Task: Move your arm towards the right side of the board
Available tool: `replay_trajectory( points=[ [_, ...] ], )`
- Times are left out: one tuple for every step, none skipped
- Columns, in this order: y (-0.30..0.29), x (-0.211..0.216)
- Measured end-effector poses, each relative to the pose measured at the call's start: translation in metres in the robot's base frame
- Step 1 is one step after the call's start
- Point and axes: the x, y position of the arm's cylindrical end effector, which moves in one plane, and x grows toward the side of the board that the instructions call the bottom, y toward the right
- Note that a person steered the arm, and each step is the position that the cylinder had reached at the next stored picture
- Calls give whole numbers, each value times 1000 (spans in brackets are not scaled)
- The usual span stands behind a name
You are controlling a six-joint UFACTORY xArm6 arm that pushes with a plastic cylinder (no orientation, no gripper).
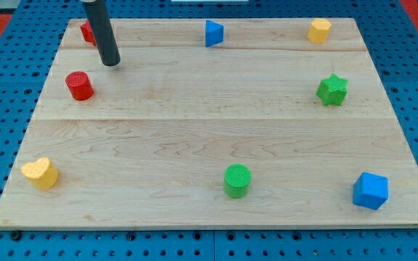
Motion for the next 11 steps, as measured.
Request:
replay_trajectory(
  points=[
    [0, 0],
    [1, 0],
    [1, 6],
    [-1, 10],
    [5, 10],
    [52, 10],
    [109, 10],
    [165, 10],
    [217, 10],
    [257, 10],
    [257, 10]
  ],
)
